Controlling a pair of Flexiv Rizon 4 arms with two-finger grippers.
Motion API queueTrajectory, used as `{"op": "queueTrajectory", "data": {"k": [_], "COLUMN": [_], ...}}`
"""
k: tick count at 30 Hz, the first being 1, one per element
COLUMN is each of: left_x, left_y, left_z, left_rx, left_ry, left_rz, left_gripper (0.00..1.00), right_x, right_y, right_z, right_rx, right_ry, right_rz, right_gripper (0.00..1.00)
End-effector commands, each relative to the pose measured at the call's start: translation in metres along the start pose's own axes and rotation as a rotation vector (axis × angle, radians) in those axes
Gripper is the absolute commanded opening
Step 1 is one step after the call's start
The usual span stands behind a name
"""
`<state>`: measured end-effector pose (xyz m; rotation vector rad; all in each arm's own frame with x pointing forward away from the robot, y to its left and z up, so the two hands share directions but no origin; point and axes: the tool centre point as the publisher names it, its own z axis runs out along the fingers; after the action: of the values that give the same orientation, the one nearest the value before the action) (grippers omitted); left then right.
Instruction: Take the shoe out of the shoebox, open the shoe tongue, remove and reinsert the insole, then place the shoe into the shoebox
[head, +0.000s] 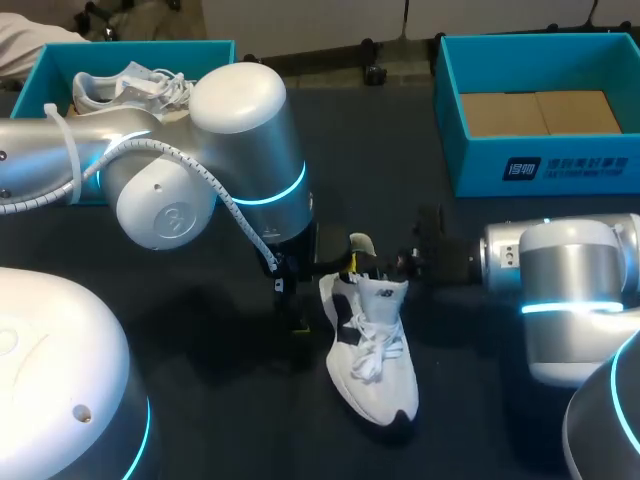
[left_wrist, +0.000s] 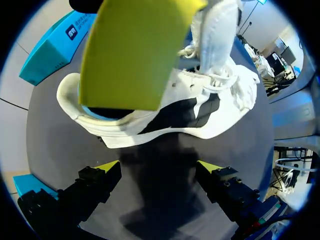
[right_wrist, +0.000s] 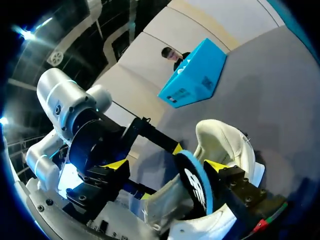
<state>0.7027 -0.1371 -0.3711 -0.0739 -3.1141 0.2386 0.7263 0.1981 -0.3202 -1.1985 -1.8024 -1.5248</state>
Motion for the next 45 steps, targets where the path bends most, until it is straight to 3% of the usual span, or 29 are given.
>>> {"op": "queueTrajectory", "data": {"k": [1, 7, 8, 9, 11, 25, 27, 36, 45], "left_x": [0.001, 0.001, 0.001, 0.001, 0.001, 0.001, 0.001, 0.001, 0.001], "left_y": [0.001, 0.001, 0.001, 0.001, 0.001, 0.001, 0.001, 0.001, 0.001], "left_z": [0.0, 0.0, 0.0, 0.0, 0.0, 0.0, 0.0, 0.0, 0.0], "left_rx": [0.0, 0.0, 0.0, 0.0, 0.0, 0.0, 0.0, 0.0, 0.0], "left_ry": [-0.003, -0.003, -0.003, -0.003, -0.003, -0.003, -0.003, -0.003, -0.003], "left_rz": [0.001, 0.001, 0.001, 0.001, 0.001, 0.001, 0.001, 0.001, 0.001], "left_gripper": [1.0, 1.0, 1.0, 1.0, 1.0, 1.0, 1.0, 1.0, 1.0], "right_x": [0.0, -0.007, -0.007, -0.007, -0.005, 0.005, 0.004, -0.003, -0.001], "right_y": [0.001, -0.002, -0.002, -0.003, -0.005, -0.007, -0.005, 0.003, 0.005], "right_z": [0.001, 0.004, 0.005, 0.004, 0.004, -0.009, -0.012, -0.016, -0.042], "right_rx": [0.004, 0.012, 0.012, 0.011, 0.009, -0.008, -0.01, -0.001, -0.025], "right_ry": [-0.007, 0.003, 0.004, 0.006, 0.005, -0.021, -0.023, -0.02, -0.053], "right_rz": [-0.003, 0.015, 0.016, 0.017, 0.017, -0.02, -0.022, -0.041, -0.045], "right_gripper": [1.0, 1.0, 0.94, 0.49, 0.46, 0.5, 0.57, 0.67, 0.69]}}
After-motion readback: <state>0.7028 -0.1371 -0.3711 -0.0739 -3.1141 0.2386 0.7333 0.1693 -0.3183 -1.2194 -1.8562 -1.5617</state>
